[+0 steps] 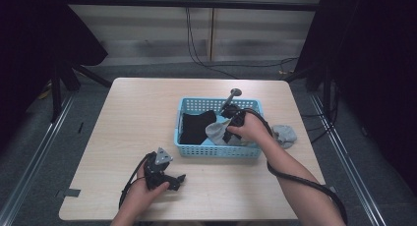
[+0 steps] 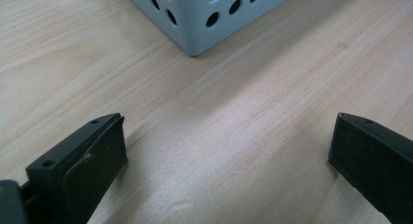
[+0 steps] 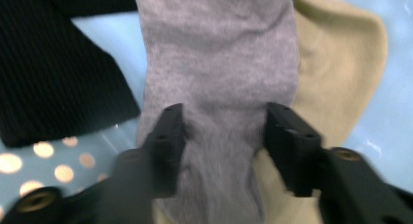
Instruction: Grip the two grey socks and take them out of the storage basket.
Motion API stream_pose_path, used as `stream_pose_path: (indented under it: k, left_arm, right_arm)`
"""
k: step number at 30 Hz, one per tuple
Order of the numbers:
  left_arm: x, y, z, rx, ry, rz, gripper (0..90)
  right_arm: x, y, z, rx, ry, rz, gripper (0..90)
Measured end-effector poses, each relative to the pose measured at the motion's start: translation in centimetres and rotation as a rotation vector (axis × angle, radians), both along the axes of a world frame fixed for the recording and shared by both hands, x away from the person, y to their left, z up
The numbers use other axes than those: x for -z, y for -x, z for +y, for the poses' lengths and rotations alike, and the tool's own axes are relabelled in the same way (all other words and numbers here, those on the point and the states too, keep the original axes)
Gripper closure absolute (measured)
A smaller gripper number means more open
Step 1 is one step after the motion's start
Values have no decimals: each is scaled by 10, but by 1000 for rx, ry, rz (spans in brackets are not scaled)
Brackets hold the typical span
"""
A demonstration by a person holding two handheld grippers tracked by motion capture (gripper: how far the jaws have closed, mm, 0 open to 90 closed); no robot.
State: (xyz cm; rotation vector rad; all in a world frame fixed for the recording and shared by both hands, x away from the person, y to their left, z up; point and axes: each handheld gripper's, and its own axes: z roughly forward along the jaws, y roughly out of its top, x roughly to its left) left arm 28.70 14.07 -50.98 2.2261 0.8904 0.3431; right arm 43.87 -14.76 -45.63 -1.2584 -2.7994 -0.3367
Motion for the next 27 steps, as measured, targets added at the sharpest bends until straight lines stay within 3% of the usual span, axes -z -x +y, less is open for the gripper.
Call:
stream_pose_path:
  k: [2,4,10,13,18,27]
  left_arm:
    - [0,0,0,1,1,-1,0]
    - [0,0,0,1,1,-1,0]
    - [0,0,0,3,-1,2,0]
    - [0,0,0,2,-1,2,0]
    - [0,0,0,3,-1,2,0]
    - [0,0,0,6,-1,4,0]
  right_arm:
    - [0,0,0,-28,-5,11,754]
    - [-4,1,1,-38,14,32,839]
    - [-22,3,0,-73,18,9,861]
    - [-34,3,-5,-61,14,9,861]
    - [-57,1,-13,-67,9,-27,861]
    - [-83,-2,-21,-55,1,-51,872]
